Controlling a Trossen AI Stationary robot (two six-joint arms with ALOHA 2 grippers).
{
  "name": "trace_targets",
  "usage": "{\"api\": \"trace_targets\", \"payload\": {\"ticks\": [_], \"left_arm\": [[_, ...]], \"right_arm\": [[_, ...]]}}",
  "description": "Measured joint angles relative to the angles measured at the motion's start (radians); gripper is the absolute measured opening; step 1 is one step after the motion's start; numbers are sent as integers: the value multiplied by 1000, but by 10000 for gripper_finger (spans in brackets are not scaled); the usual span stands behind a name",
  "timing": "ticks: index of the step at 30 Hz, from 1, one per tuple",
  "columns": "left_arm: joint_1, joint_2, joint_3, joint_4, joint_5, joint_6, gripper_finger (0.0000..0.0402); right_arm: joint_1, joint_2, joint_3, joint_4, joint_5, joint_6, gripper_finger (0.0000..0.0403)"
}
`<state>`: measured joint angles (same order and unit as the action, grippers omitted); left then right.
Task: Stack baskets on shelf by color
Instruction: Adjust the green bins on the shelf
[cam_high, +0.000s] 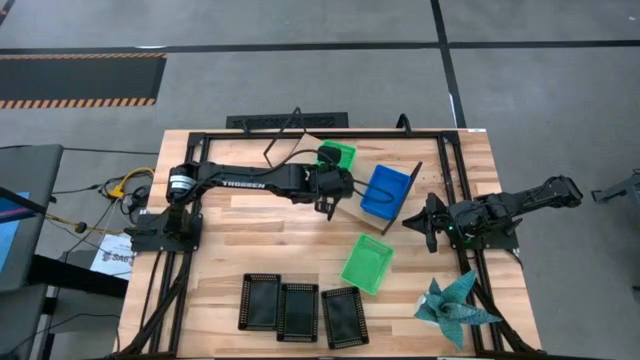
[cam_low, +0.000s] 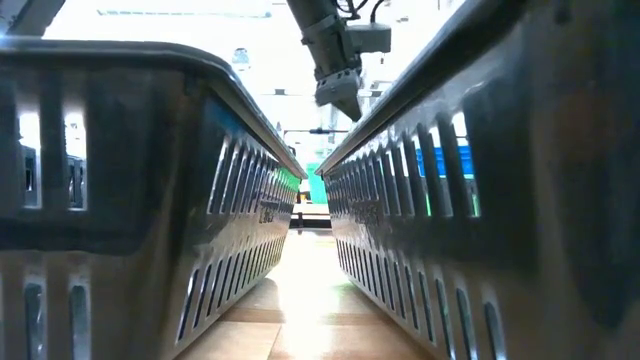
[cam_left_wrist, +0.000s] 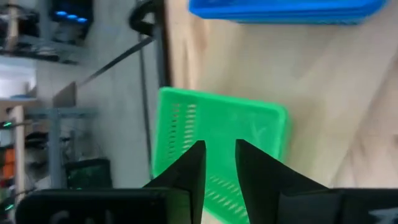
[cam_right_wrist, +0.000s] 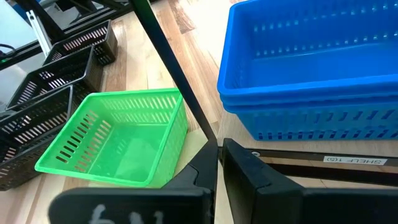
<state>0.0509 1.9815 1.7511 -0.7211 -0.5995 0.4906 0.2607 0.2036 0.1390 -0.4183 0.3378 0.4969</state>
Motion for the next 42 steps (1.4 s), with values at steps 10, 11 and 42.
{"api": "trace_targets", "payload": {"ticks": [10, 11, 42], "left_arm": [[84, 49, 10, 94, 49, -185, 26], [96, 60, 10, 95, 87, -192, 15], [118, 149, 9, 156, 589, -246, 0]], "right_arm": [[1, 0, 0, 0, 0, 1, 50], [1, 0, 0, 1, 0, 1, 50], [2, 6, 0, 0, 0, 1, 50]]}}
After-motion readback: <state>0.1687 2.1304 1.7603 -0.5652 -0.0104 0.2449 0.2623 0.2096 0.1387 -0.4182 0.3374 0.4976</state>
